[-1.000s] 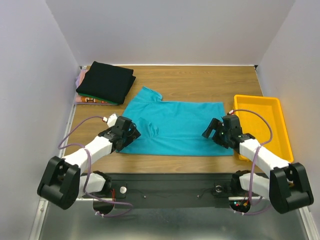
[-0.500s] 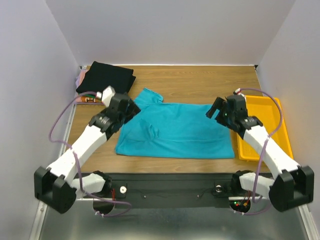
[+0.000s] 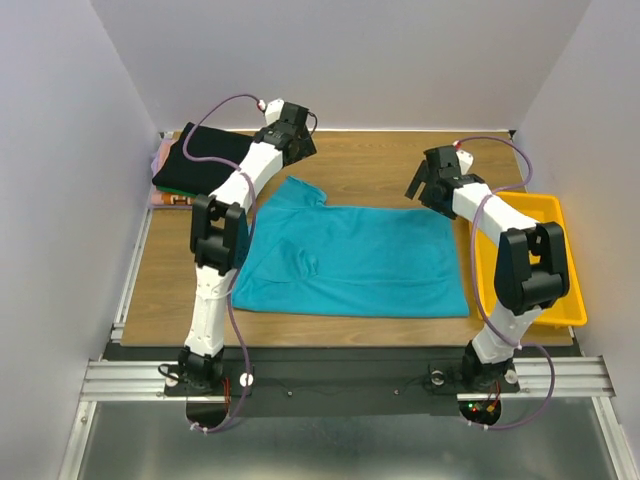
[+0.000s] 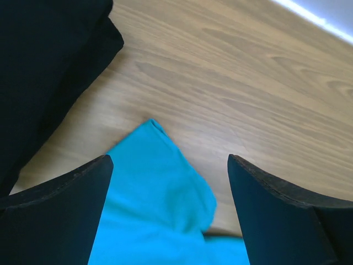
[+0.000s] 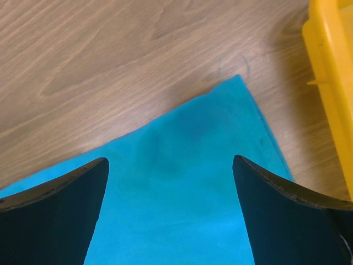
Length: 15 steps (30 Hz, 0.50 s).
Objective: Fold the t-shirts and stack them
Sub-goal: Fold the tshirt
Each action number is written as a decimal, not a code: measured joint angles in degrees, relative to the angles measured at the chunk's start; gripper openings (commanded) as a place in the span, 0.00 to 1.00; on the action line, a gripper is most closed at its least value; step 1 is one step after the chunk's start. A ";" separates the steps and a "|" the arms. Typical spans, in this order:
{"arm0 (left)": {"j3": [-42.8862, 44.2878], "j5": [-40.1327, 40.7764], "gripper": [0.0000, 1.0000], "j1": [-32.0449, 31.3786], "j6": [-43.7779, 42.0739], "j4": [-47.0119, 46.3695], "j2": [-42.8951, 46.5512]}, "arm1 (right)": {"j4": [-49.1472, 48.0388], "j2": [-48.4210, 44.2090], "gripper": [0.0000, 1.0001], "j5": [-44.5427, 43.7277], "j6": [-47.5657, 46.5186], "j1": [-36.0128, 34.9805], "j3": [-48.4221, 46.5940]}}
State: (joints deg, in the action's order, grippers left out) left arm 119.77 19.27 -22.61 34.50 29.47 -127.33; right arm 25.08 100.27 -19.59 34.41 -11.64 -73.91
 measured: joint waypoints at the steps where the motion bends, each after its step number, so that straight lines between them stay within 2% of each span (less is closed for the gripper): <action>1: 3.74 -0.20 0.97 0.35 -0.76 1.57 -3.56 | 0.09 0.39 1.00 -0.61 -0.15 0.22 -0.26; 4: 8.81 -1.38 0.97 1.29 -1.86 2.84 -10.08 | 0.13 1.01 1.00 -1.86 -0.20 0.70 -0.63; 10: 8.94 -4.94 0.89 2.54 -2.27 2.51 -14.05 | 0.11 2.25 1.00 -3.06 -0.59 1.88 -1.38; 13: 8.94 -5.75 0.81 2.91 -2.21 2.21 -14.60 | 0.15 2.80 1.00 -3.21 -0.72 2.38 -1.38; 14: 8.94 -5.88 0.73 2.99 -2.12 1.84 -14.71 | 0.13 3.02 1.00 -3.32 -0.79 2.62 -1.38; 15: 8.94 -6.01 0.72 2.99 -2.08 1.42 -14.75 | 0.13 3.23 1.00 -3.39 -0.79 2.69 -1.38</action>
State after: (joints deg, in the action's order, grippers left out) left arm 128.70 13.26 -19.62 32.42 30.89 -142.08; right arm 25.21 103.50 -22.98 33.63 -8.95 -75.29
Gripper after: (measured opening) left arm 0.814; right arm 0.998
